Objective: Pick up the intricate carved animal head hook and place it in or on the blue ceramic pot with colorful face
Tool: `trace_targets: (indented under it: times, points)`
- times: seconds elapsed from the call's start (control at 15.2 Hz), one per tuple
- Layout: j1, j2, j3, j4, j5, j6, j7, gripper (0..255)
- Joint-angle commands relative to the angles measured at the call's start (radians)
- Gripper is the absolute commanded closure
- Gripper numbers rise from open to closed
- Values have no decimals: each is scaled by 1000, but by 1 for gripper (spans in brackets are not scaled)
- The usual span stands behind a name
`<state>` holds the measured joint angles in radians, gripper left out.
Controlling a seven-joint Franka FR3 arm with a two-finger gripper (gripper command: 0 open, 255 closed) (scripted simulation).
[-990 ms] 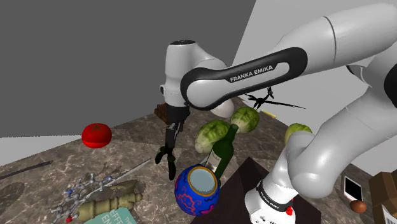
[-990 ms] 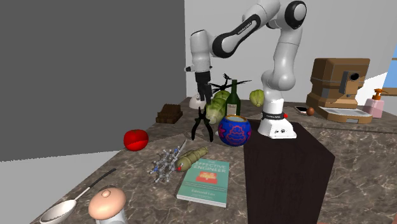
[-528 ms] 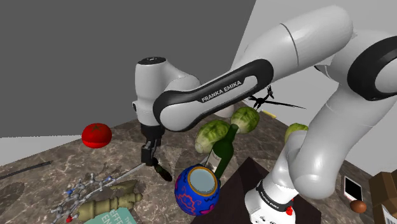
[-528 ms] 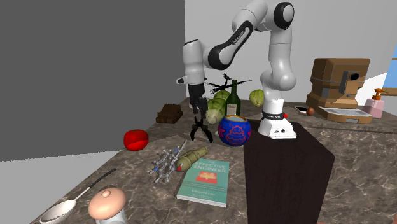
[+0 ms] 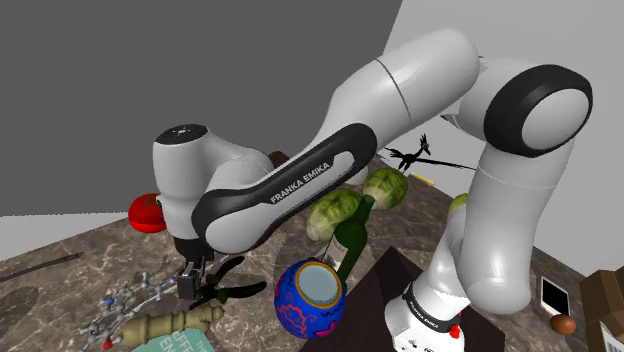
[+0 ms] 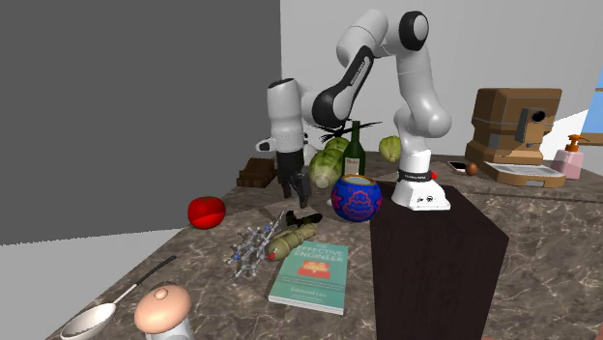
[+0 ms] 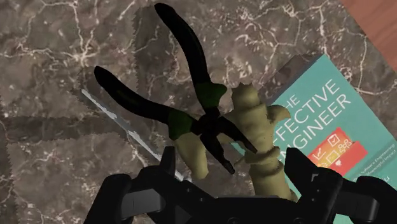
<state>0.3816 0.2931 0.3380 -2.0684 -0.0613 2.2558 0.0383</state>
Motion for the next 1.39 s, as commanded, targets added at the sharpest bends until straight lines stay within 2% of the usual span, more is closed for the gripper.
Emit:
trace_targets:
  times: [0.0, 0.26, 0.79, 1.32]
  points:
    - [29, 71, 6, 56, -28, 14, 13, 0]
    - [88, 195, 12, 170, -75, 23, 28, 0]
    - [104, 259, -7, 154, -102, 101, 45, 0]
    - [104, 259, -7, 154, -102, 101, 45, 0]
